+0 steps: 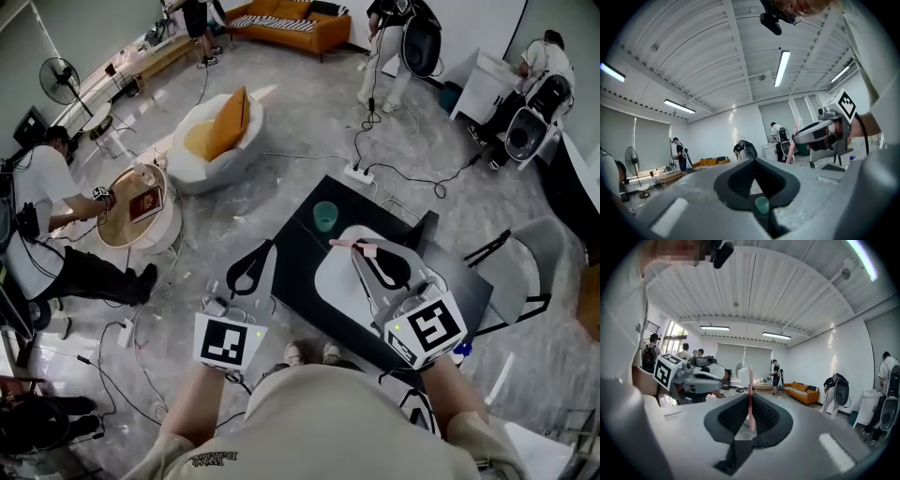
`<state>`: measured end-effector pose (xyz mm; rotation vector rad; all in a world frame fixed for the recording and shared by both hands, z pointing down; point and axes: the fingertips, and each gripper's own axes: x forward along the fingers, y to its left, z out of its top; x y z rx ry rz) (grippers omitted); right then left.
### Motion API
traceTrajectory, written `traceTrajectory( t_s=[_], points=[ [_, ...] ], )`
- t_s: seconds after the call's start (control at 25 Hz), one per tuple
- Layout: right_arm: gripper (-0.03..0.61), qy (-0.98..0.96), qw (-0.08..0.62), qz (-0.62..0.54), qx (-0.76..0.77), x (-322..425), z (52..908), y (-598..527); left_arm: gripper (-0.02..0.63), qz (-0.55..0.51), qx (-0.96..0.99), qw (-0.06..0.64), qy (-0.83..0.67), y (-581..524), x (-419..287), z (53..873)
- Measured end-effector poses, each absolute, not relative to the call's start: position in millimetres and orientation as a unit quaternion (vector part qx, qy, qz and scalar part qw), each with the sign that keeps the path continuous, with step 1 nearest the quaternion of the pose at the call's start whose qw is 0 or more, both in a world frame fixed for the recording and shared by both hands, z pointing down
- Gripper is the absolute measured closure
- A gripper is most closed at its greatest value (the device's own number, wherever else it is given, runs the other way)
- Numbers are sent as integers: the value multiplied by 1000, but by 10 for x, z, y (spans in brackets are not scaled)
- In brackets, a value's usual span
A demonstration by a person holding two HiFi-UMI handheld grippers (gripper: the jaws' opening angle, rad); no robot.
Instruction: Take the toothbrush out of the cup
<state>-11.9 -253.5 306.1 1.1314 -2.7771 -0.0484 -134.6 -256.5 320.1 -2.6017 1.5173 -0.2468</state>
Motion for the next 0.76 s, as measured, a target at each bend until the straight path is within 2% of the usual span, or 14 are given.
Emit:
traceTrajectory(
  t_s=[0.76],
  points=[
    [554,-922,69,-11,381,5,2905,-2792,612,-77,-859,50,504,-2814,-1292,3086]
  ],
)
